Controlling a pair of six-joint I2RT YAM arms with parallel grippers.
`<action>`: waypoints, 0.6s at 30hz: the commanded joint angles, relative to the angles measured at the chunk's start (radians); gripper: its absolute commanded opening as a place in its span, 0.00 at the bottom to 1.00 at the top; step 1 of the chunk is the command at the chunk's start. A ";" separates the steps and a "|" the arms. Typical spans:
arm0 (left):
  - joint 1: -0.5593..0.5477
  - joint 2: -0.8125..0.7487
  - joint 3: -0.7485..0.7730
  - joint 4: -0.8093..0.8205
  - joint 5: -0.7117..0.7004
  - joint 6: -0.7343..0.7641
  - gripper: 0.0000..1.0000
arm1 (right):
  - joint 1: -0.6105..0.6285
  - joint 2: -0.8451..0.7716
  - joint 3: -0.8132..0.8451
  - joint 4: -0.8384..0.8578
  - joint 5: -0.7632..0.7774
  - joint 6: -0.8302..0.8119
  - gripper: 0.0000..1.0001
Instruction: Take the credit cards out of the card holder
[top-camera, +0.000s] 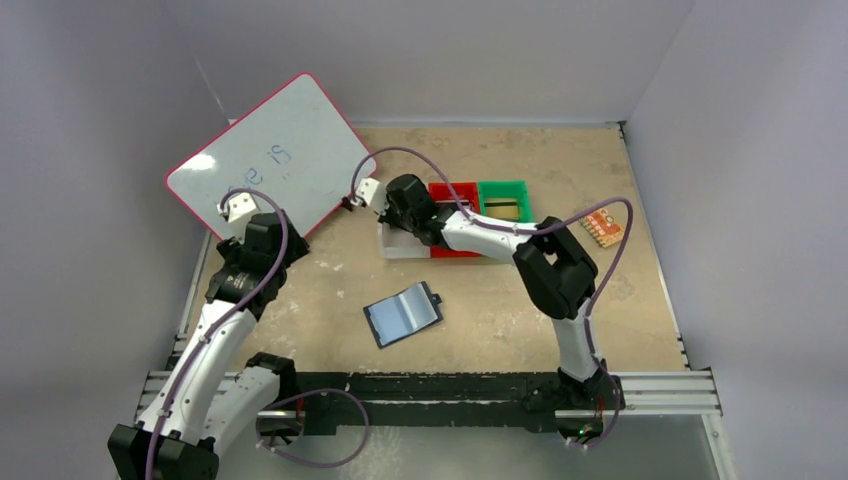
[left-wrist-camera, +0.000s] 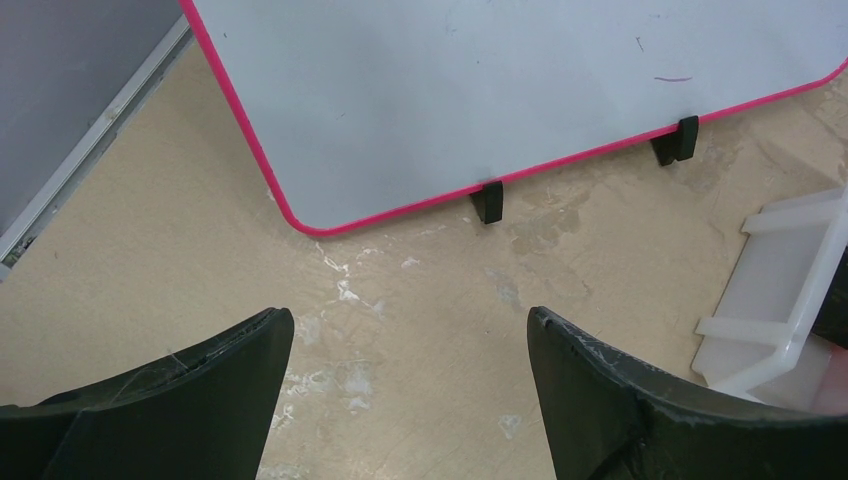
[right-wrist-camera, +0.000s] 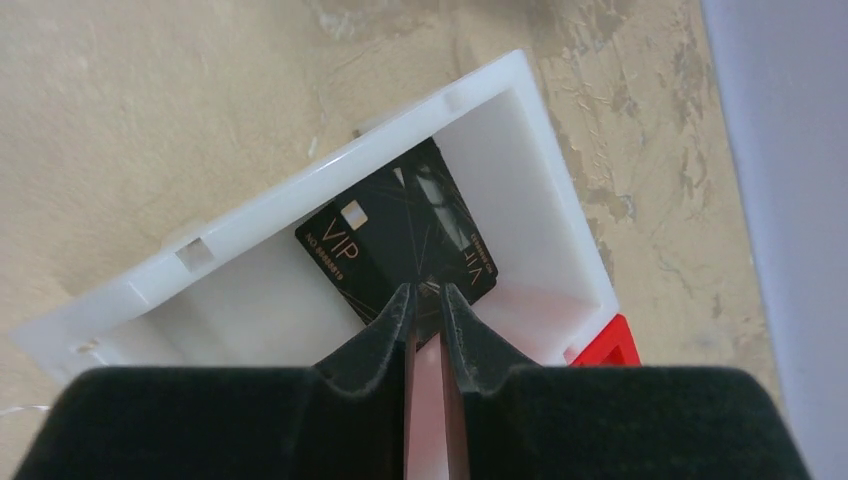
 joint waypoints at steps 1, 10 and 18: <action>0.008 -0.004 0.031 0.013 -0.006 0.011 0.86 | -0.011 -0.105 0.030 0.068 -0.009 0.326 0.17; 0.007 -0.001 0.032 0.011 -0.008 0.011 0.86 | -0.009 -0.011 0.243 -0.358 0.071 0.955 0.00; 0.007 0.003 0.031 0.010 -0.007 0.012 0.86 | -0.002 -0.014 0.185 -0.332 -0.023 1.053 0.00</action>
